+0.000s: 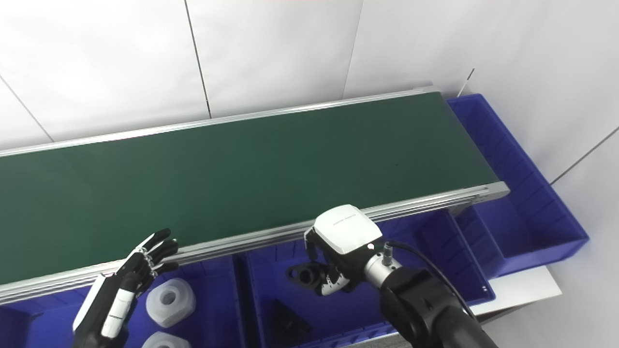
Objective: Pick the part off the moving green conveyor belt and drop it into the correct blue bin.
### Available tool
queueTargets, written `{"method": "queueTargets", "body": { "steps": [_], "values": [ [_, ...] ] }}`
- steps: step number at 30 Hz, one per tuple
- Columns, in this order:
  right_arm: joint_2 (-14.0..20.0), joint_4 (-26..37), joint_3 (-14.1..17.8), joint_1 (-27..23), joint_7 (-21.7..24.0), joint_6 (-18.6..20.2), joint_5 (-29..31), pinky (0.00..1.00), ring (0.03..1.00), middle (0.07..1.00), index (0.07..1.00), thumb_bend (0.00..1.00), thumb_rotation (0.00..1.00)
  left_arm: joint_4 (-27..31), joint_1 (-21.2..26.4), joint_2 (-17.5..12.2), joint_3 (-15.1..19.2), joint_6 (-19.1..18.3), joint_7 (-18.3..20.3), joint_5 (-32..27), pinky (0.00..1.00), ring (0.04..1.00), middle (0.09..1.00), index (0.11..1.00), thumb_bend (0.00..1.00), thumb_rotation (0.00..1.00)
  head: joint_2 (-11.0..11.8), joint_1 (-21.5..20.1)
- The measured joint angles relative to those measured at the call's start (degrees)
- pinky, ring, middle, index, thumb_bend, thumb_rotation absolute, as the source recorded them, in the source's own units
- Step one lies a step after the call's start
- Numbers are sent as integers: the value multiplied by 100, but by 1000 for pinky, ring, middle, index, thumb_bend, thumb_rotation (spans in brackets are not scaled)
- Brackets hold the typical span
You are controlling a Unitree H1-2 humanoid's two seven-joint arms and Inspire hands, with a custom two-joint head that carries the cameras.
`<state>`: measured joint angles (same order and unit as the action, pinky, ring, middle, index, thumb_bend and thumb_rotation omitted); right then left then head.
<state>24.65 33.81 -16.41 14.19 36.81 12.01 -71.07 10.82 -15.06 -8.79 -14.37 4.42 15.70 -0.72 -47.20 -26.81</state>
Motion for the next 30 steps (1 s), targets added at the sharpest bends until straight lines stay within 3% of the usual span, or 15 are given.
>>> {"method": "queueTargets", "body": {
  "steps": [3, 8, 14, 17, 19, 21, 24, 26, 30],
  "values": [
    [-34, 2, -1, 5, 181, -9, -224, 954, 929, 968, 910, 994, 843, 7, -1, 2, -1, -13, 0, 1, 788, 869, 858, 885, 528, 951, 0, 35],
    [-118, 23, 14, 1, 312, -95, -338, 955, 925, 961, 914, 1000, 871, 12, -7, 6, -4, -17, 0, 2, 787, 864, 853, 882, 542, 951, -9, 88],
    [-240, 40, 84, -32, 419, -201, -326, 907, 914, 947, 904, 1000, 869, 12, -9, 5, -18, -17, 0, 4, 793, 861, 857, 888, 566, 962, 0, 193],
    [-297, 38, 146, -35, 398, -210, -136, 807, 874, 912, 874, 994, 828, 12, -20, 6, -28, -17, -1, 17, 794, 860, 859, 885, 568, 956, 9, 255],
    [-372, 8, 287, -1, 100, -262, 423, 657, 766, 806, 789, 937, 742, 12, -35, 8, -39, -17, 0, 42, 793, 858, 858, 883, 561, 957, 26, 440],
    [-547, -160, 503, 70, -625, -519, 1198, 557, 658, 711, 721, 835, 701, 4, -54, 11, -53, -18, 0, 90, 793, 858, 855, 882, 571, 960, 52, 631],
    [-849, -608, 696, 205, -1629, -1145, 2283, 522, 597, 647, 675, 739, 692, -41, -71, 28, -74, -21, 0, 109, 795, 859, 853, 879, 583, 950, 79, 870],
    [-1078, -892, 787, 307, -2126, -1551, 3022, 488, 561, 624, 652, 716, 688, -82, -82, 75, -100, -21, 0, 121, 789, 857, 856, 878, 587, 949, 202, 1570],
    [-1713, -1524, 950, 507, -2632, -1956, 4589, 460, 515, 589, 622, 634, 687, -264, -118, 203, -180, -20, -4, 252, 791, 863, 862, 869, 581, 924, 351, 2072]
  ]
}}
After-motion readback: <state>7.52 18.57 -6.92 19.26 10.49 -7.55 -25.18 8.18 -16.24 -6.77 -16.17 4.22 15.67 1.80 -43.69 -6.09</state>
